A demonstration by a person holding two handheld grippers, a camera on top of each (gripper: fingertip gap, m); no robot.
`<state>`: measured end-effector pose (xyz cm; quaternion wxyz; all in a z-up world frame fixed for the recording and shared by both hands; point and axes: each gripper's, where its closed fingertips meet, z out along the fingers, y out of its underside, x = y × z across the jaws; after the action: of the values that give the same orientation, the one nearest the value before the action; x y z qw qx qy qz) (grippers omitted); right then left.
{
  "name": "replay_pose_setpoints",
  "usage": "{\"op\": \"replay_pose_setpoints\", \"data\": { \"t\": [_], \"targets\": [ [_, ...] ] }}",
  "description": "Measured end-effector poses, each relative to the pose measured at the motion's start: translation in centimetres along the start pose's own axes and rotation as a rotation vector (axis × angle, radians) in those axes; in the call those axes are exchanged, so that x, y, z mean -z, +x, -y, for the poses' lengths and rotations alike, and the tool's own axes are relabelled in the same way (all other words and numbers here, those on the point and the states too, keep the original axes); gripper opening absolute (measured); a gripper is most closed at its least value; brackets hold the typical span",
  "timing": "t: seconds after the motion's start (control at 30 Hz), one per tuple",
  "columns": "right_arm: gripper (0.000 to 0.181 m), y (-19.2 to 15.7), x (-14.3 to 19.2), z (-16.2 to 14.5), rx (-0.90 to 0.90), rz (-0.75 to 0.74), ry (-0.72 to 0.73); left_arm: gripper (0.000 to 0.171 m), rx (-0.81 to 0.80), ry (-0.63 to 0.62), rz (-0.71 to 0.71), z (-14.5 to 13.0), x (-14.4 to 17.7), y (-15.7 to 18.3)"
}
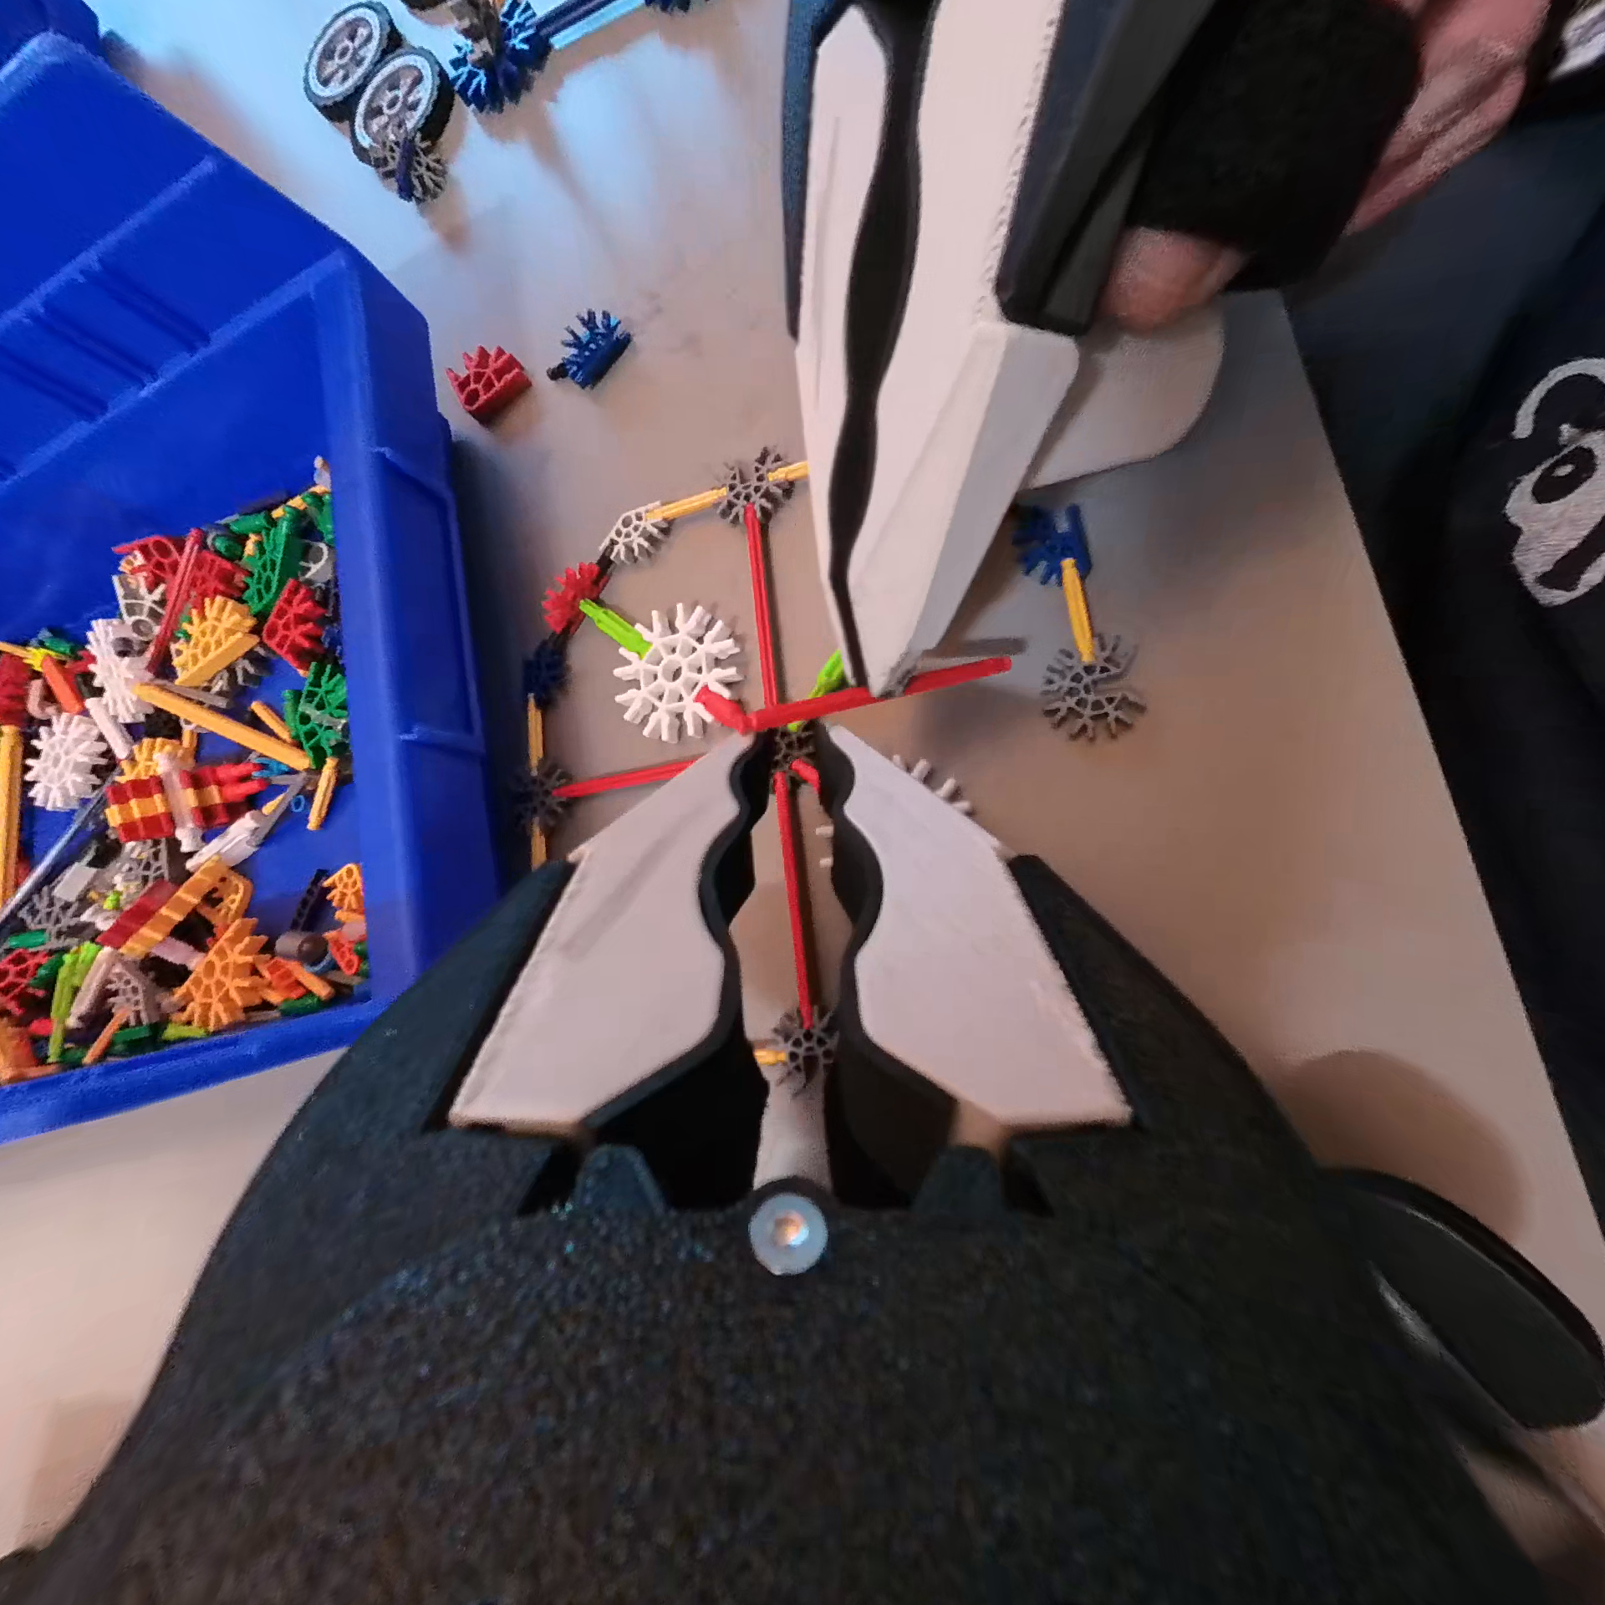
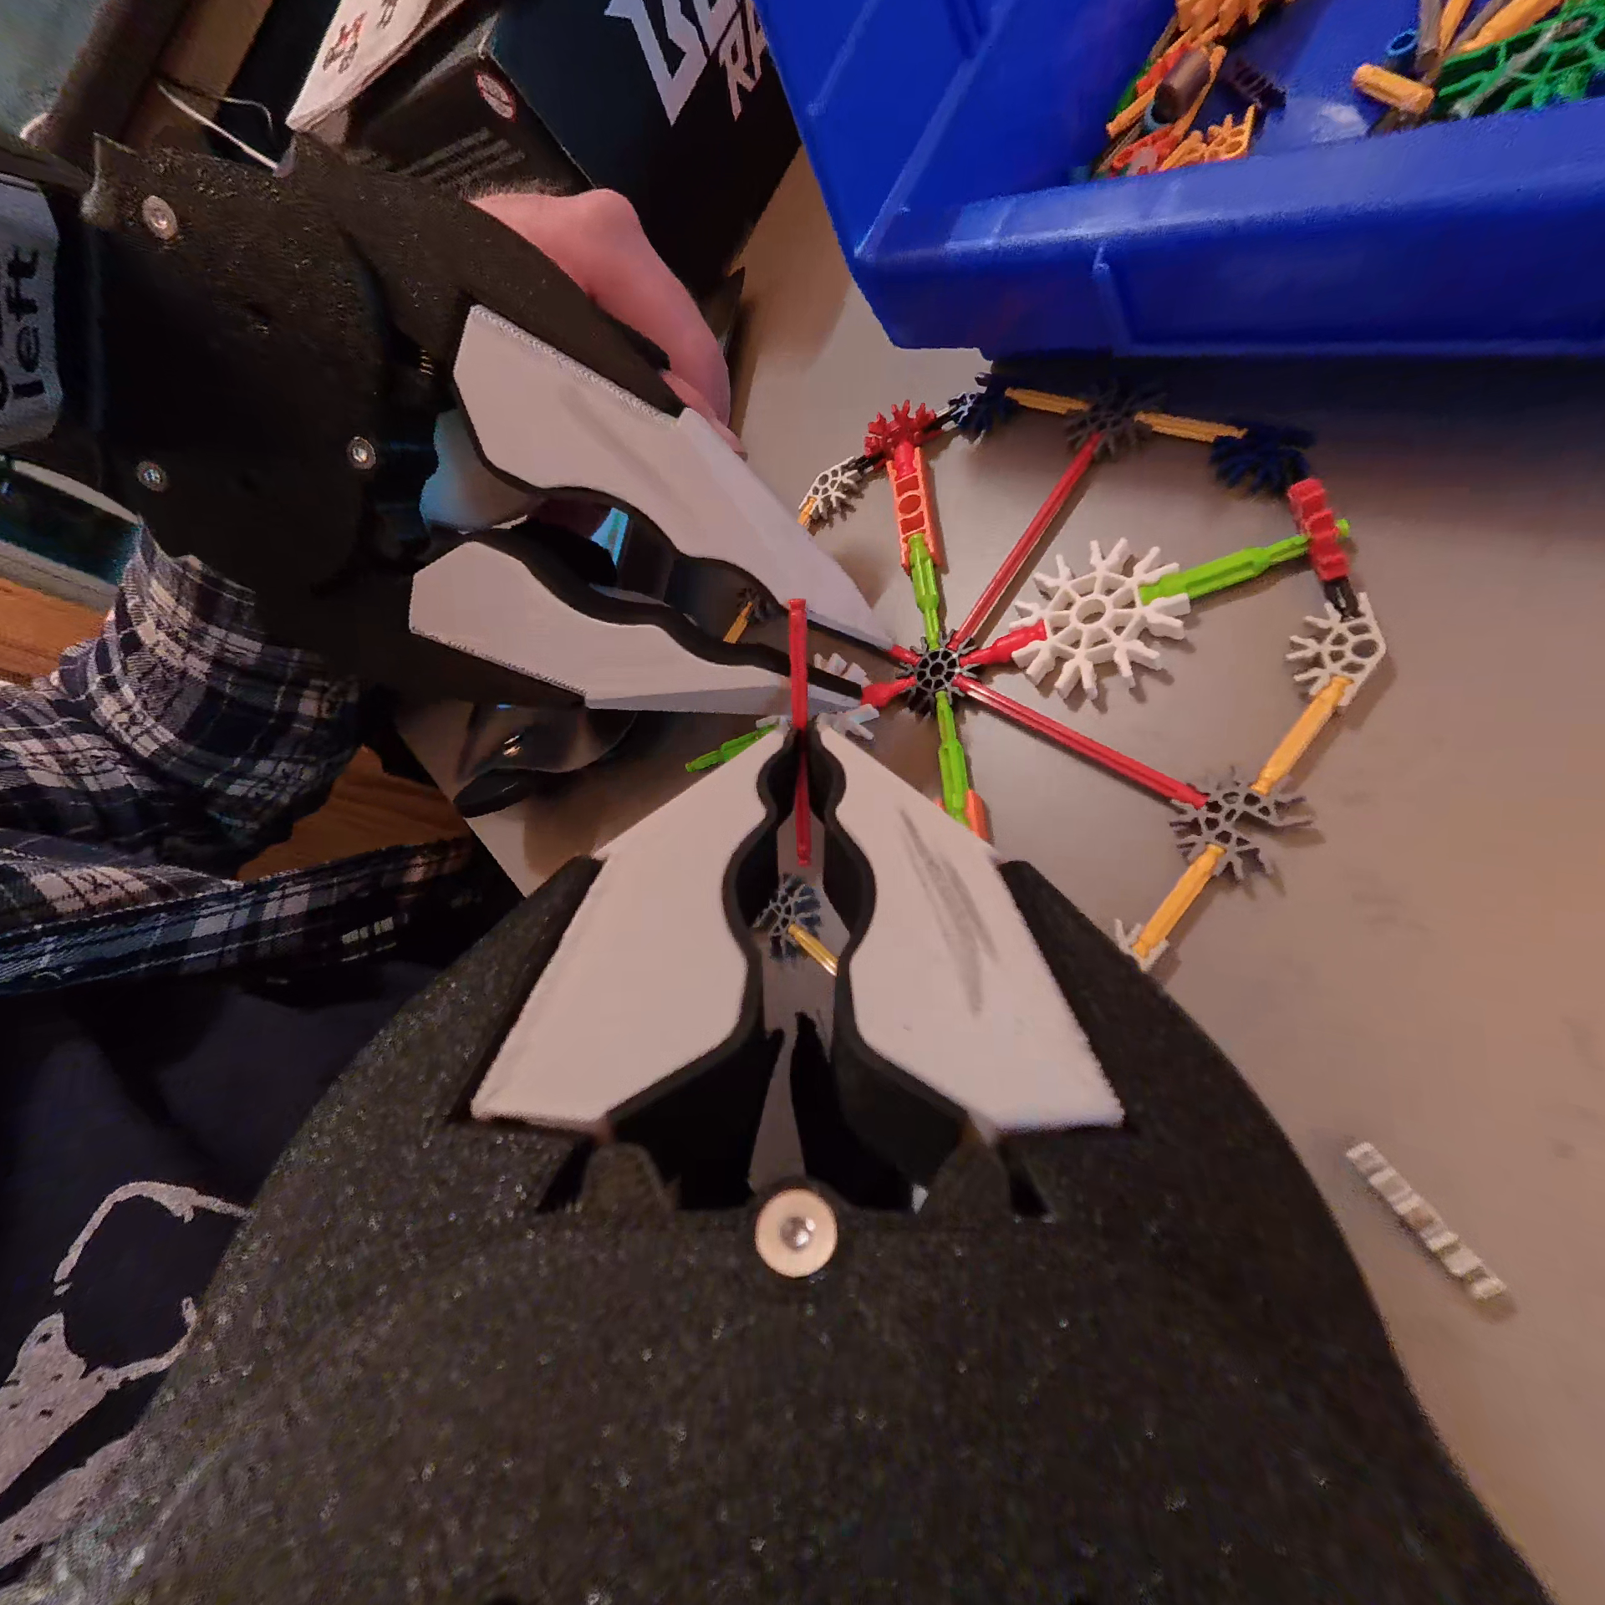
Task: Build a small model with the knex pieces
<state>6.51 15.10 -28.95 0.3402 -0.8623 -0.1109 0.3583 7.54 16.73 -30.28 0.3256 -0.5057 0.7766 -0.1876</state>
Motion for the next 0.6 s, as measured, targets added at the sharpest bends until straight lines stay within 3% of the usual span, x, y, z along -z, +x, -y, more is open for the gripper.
{"op": "replay_pose_setpoints", "data": {
  "t": [0.23, 0.6],
  "targets": [
    [0.000, 0.1, 0.6, 0.4, -0.035, 0.006, 0.061, 0.011, 0.098, 0.032, -0.007, -0.1, 0.8, -1.0],
    [0.000, 0.1, -0.2, -0.2, -0.089, -0.012, 0.073, 0.014, 0.043, 0.025, -0.013, -0.2, 0.4, 0.4]
  ]
}}
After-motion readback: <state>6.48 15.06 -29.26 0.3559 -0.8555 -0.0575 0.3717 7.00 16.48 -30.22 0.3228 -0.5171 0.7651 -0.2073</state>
